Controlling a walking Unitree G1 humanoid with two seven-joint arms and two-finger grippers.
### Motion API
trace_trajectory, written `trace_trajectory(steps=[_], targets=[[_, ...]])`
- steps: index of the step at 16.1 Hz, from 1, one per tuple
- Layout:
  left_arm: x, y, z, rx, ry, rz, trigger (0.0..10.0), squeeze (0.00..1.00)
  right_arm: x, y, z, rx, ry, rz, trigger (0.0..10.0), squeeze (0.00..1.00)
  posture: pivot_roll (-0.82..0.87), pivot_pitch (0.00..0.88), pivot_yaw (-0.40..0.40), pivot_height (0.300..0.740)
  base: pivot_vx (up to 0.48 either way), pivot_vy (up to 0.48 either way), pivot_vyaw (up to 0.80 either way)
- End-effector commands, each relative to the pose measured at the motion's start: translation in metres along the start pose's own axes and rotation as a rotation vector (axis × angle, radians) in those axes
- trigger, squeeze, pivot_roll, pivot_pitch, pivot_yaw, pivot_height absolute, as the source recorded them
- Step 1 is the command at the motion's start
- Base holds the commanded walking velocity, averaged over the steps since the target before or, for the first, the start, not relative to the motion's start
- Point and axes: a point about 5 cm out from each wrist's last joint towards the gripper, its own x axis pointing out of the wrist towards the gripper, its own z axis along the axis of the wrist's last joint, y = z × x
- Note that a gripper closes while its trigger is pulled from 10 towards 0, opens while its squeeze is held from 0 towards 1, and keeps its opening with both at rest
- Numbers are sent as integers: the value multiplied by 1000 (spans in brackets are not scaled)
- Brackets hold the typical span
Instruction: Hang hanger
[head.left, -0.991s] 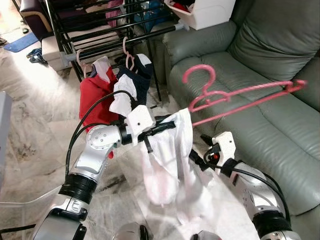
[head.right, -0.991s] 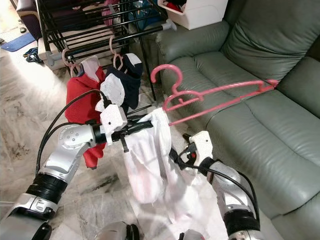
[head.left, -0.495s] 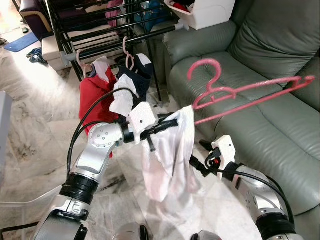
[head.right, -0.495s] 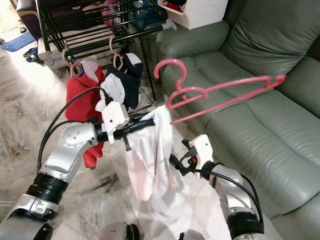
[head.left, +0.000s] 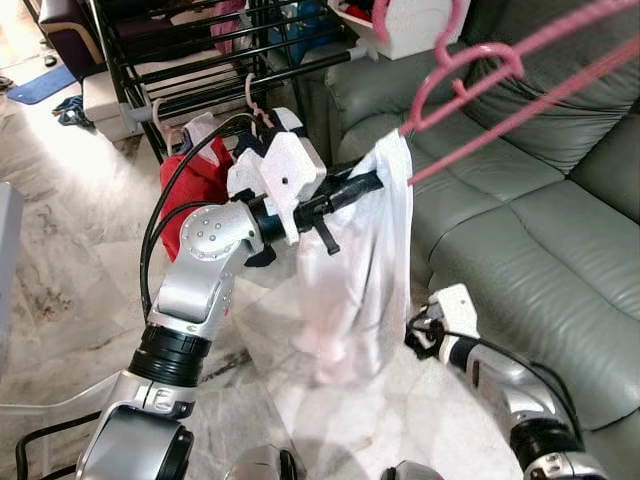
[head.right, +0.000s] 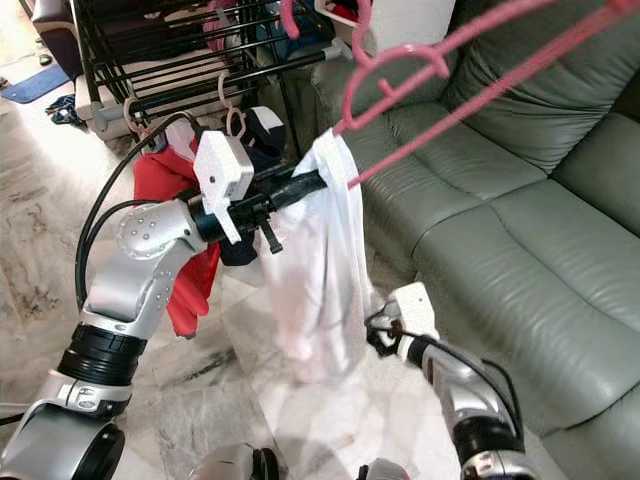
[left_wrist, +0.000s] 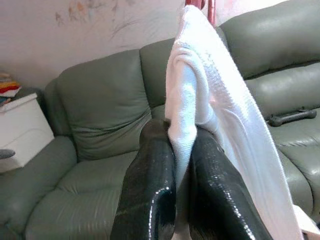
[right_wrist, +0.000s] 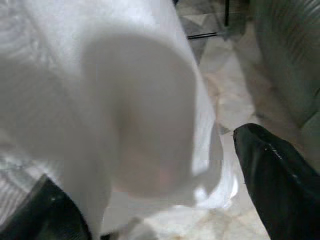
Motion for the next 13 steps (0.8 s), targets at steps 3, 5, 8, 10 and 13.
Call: trace_trajectory(steps=[3,5,8,10,13], targets=[[1,8,25,48,-99,31,0,0,-2,0,-10,18,37,-9,157,0,-7,0,57,740,0,0,0],[1,8,25,48,-99,31,0,0,-2,0,-10,18,37,-9,157,0,-7,0,57,740,0,0,0],[1,8,25,48,-99,31,0,0,-2,0,-10,18,37,-9,157,0,-7,0,57,740,0,0,0],[1,8,25,48,-99,31,0,0,-2,0,-10,18,37,-9,157,0,-7,0,57,740,0,0,0],[1,8,25,48,-99,31,0,0,-2,0,-10,18,37,-9,157,0,-7,0,57,740,0,0,0]])
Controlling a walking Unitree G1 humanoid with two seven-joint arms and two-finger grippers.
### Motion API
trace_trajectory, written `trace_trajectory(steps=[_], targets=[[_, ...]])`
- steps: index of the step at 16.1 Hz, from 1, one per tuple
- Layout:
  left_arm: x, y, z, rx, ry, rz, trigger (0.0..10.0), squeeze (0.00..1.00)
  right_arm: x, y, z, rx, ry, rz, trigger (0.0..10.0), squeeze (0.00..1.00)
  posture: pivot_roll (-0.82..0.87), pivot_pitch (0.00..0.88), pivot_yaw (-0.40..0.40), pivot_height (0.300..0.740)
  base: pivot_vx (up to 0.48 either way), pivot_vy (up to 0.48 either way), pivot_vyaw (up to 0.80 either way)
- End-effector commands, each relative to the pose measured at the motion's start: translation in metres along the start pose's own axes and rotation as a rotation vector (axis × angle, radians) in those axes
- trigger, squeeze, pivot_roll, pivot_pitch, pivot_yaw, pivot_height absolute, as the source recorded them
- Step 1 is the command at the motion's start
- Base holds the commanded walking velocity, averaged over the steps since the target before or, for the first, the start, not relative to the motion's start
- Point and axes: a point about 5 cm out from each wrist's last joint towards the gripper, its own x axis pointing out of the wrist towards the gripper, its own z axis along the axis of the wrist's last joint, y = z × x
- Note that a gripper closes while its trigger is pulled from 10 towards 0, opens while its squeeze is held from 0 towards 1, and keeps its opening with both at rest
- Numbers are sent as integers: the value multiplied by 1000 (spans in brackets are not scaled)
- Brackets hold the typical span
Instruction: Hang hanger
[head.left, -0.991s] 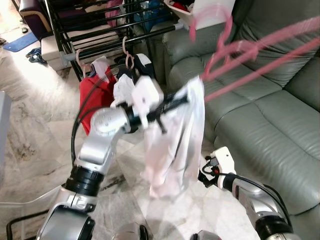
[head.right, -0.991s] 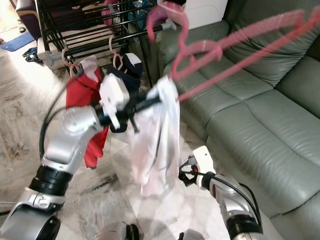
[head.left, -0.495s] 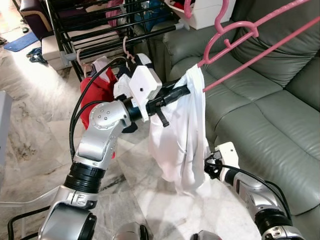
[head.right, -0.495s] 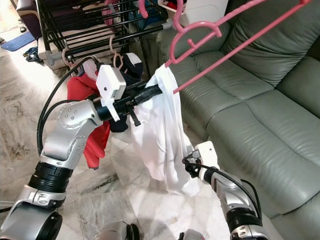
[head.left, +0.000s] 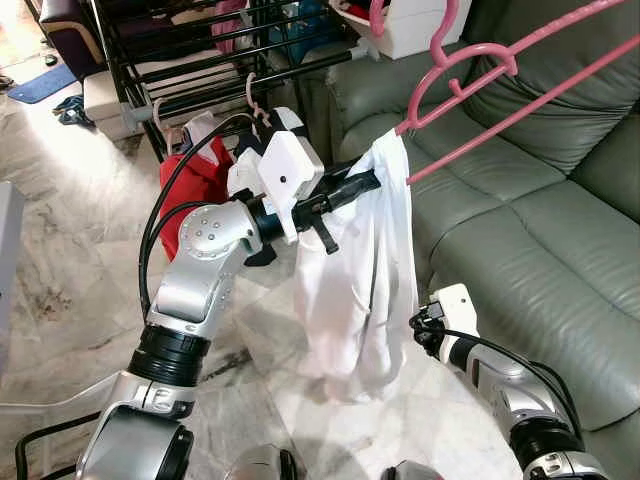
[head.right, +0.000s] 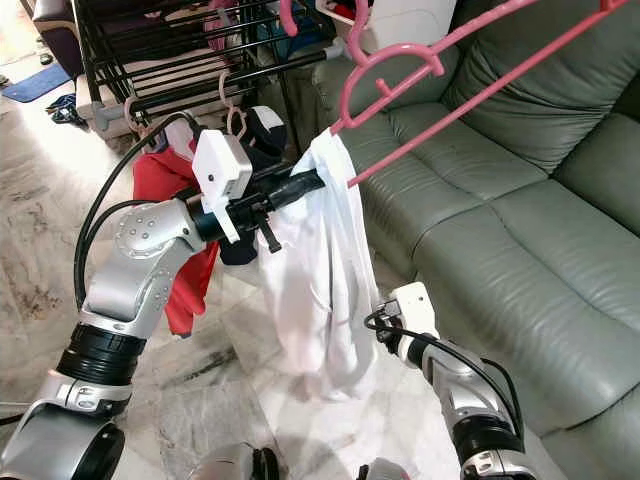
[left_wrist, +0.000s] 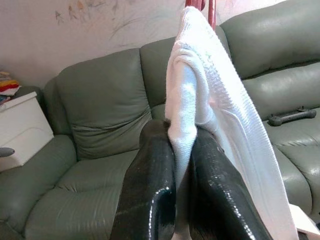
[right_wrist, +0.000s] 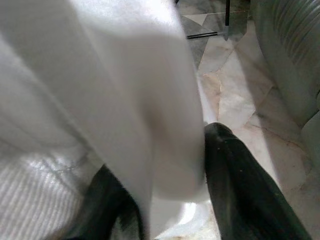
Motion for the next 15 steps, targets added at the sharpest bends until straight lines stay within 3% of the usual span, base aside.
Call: trace_trajectory(steps=[1,2,3,4,5,11,13,15], targets=[[1,8,25,53,-102,30,0,0,-2,0,-9,17,37,-11,157,0,-7,0,57,740,0,0,0],[1,8,25,53,-102,30,0,0,-2,0,-9,17,37,-11,157,0,-7,0,57,740,0,0,0],[-30,21,-23,-61,80,114,0,0,-19,-50,22,47,-79,-277,0,0,-47,0,48,740,0,0,0],[-84,18,-86,-191,321,181,0,0,-50,-99,63,81,-238,-548,0,0,-45,0,46,740,0,0,0],[-97,14,-99,-226,370,194,0,0,-58,-108,70,94,-269,-607,0,0,-45,0,46,740,0,0,0],[-111,4,-118,-264,415,170,0,0,-82,-134,90,94,-364,-819,0,0,-59,0,44,740,0,0,0],[-109,0,-119,-278,389,143,0,0,-77,-131,91,96,-359,-811,0,0,-60,0,41,740,0,0,0],[-112,-11,-123,-270,428,40,0,0,-72,-131,97,71,-363,-815,0,0,-58,0,39,740,0,0,0]])
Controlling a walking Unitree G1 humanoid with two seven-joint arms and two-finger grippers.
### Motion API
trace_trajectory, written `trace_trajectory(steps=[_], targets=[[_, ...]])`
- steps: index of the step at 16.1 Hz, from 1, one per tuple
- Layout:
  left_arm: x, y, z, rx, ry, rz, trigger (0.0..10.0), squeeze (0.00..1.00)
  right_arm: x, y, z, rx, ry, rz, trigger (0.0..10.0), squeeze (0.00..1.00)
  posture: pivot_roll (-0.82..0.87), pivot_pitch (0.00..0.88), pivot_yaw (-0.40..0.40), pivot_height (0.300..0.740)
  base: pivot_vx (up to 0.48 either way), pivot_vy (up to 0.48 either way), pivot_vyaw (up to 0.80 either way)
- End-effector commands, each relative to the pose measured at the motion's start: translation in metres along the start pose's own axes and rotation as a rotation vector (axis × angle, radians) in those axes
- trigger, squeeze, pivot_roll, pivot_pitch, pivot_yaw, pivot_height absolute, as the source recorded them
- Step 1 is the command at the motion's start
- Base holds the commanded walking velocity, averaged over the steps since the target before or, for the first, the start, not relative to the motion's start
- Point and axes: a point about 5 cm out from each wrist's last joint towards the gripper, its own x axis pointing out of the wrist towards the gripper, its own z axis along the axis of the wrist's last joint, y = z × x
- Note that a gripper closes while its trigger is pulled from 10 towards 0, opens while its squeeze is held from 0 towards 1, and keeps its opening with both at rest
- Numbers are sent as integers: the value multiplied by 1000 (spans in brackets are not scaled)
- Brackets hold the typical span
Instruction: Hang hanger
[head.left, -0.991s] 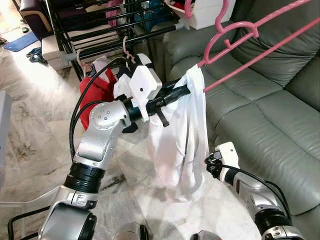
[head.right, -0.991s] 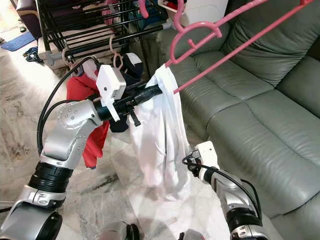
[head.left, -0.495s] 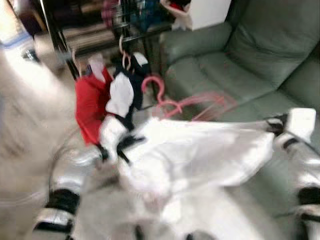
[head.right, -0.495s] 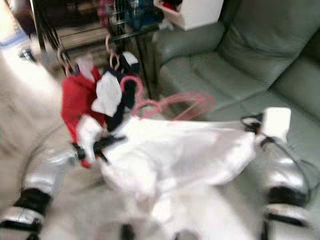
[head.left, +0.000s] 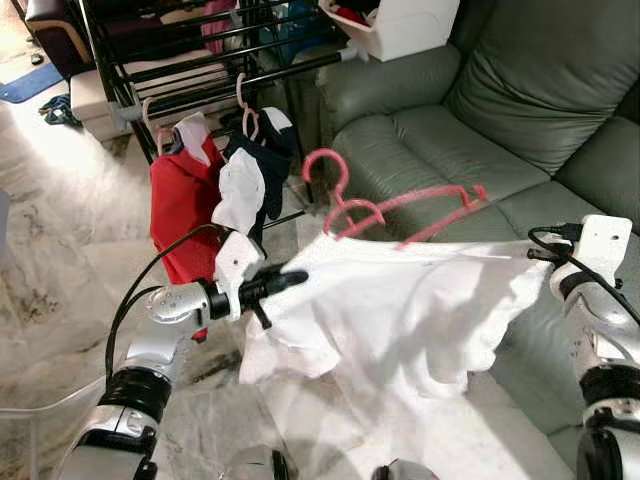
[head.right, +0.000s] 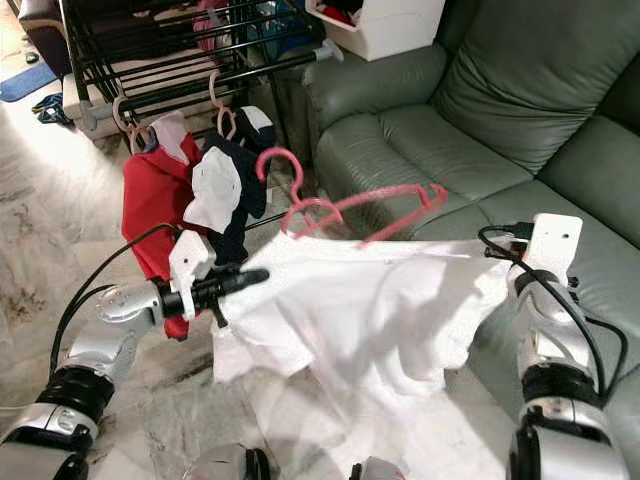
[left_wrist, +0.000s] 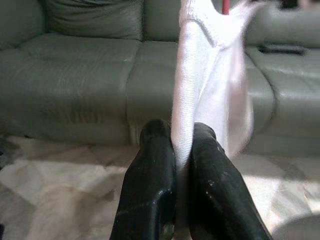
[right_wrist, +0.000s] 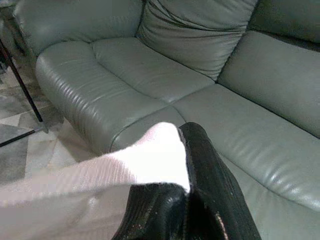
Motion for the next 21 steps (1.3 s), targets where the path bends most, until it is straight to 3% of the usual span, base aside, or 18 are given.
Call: trace_trajectory(steps=[1,5,8,10,11,13,15,19,21], targets=[[-14,4,-6,35,44,12,0,0,4,-13,18,-10,-65,-72,0,0,-58,0,39,740,0,0,0],[-9,-7,-19,100,104,-84,0,0,16,-1,40,-28,-94,-29,0,0,-53,0,28,740,0,0,0],[-8,-8,-34,158,208,-72,0,0,23,14,54,-41,-129,17,0,0,-54,0,25,740,0,0,0],[-2,-5,-45,175,295,19,0,0,25,27,57,-43,-141,59,0,0,-59,0,26,740,0,0,0],[4,-3,-52,181,352,120,0,0,26,47,60,-72,-162,126,0,0,-59,0,26,740,0,0,0],[6,-3,-53,191,362,132,0,0,26,53,61,-83,-170,141,0,0,-60,0,27,740,0,0,0],[20,2,-52,197,396,281,0,0,26,94,71,-79,-208,231,0,0,-63,0,26,740,0,0,0],[41,7,-41,52,279,628,0,0,15,159,83,-114,-279,419,0,0,-55,0,25,740,0,0,0],[41,9,-39,14,255,738,0,0,11,170,78,-155,-276,469,0,0,-51,0,23,740,0,0,0]])
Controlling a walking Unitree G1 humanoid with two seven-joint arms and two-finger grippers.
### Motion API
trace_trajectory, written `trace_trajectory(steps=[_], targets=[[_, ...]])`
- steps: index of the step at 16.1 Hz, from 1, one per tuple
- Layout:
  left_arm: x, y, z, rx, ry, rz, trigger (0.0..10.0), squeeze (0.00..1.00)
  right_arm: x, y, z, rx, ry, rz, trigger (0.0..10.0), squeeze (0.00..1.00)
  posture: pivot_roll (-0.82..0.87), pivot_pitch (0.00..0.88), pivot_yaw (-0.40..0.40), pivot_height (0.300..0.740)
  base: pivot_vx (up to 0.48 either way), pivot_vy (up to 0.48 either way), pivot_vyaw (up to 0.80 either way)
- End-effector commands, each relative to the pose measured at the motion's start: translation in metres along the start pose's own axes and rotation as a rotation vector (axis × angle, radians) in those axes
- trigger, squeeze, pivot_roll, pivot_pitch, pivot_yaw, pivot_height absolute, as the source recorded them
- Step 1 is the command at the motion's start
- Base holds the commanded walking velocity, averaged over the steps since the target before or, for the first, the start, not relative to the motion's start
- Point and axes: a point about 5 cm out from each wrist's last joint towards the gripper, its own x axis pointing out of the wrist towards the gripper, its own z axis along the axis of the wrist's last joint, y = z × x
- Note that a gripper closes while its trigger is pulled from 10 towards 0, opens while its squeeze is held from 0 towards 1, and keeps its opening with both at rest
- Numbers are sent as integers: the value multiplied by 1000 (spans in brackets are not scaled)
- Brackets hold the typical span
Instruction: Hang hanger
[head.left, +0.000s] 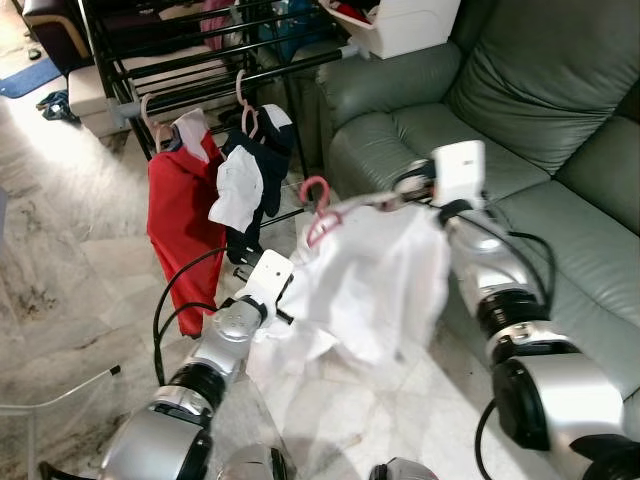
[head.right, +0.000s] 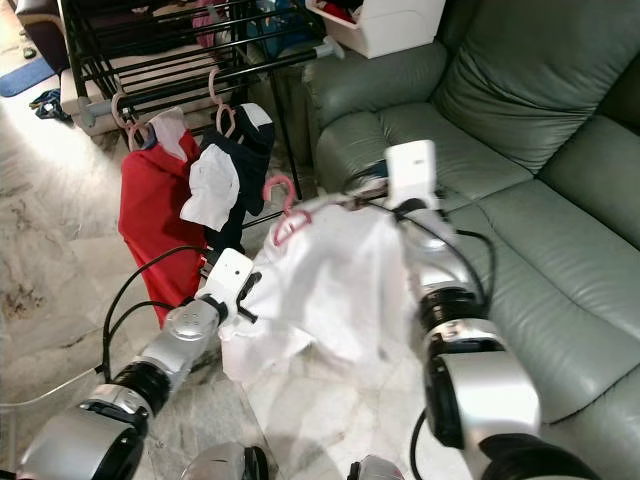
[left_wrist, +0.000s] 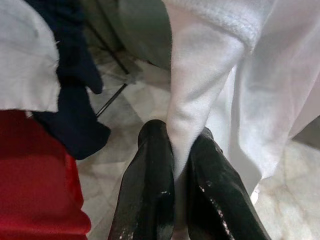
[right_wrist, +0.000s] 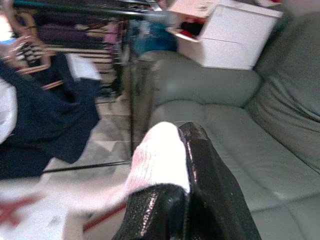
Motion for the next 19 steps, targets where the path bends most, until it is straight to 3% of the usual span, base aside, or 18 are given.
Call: trace_trajectory(steps=[1,3,4,6,9,10,11,12,13,14,15,17,18,19], targets=[[0,18,2,-56,0,143,0,0,1,3,11,-17,-55,43,0,0,-49,0,20,740,0,0,0],[-1,26,4,-92,-17,224,0,0,-3,11,0,-42,-19,114,0,0,-52,0,21,740,0,0,0],[1,24,10,-115,-44,227,0,0,-10,31,-11,-18,-12,250,0,0,-52,0,21,740,0,0,0],[5,17,16,-132,-53,222,0,0,-26,69,-13,19,-82,492,0,0,-54,0,26,740,0,0,0],[8,10,25,-146,-81,206,0,0,-52,103,-28,-3,-85,699,0,0,-54,0,26,740,0,0,0],[8,10,25,-147,-80,205,0,0,-54,105,-29,-3,-81,709,0,0,-54,0,26,740,0,0,0],[8,10,24,-151,-78,206,0,0,-60,109,-33,14,-68,737,1451,0,-54,0,26,740,0,0,0],[7,10,22,-165,-70,210,0,0,-68,113,-40,10,-37,770,6902,0,-54,0,26,740,0,0,0],[7,11,20,-174,-62,219,0,0,-79,116,-49,14,16,828,10000,176,-54,0,26,740,0,0,0],[7,12,19,-178,-58,223,0,0,-89,117,-58,3,82,880,10000,1000,-54,0,26,740,0,0,0],[7,13,19,-179,-57,224,0,0,-94,116,-63,-16,112,903,10000,1000,-54,0,26,740,0,0,0],[7,17,20,-189,-52,234,0,0,-115,95,-100,-331,243,874,10000,1000,-56,0,28,740,0,0,0],[7,19,20,-192,-52,237,0,0,-122,85,-109,-400,272,868,10000,1000,-61,0,31,740,0,0,0],[7,19,20,-192,-51,238,0,0,-124,84,-109,-390,278,864,10000,1000,-61,0,31,740,0,0,0]])
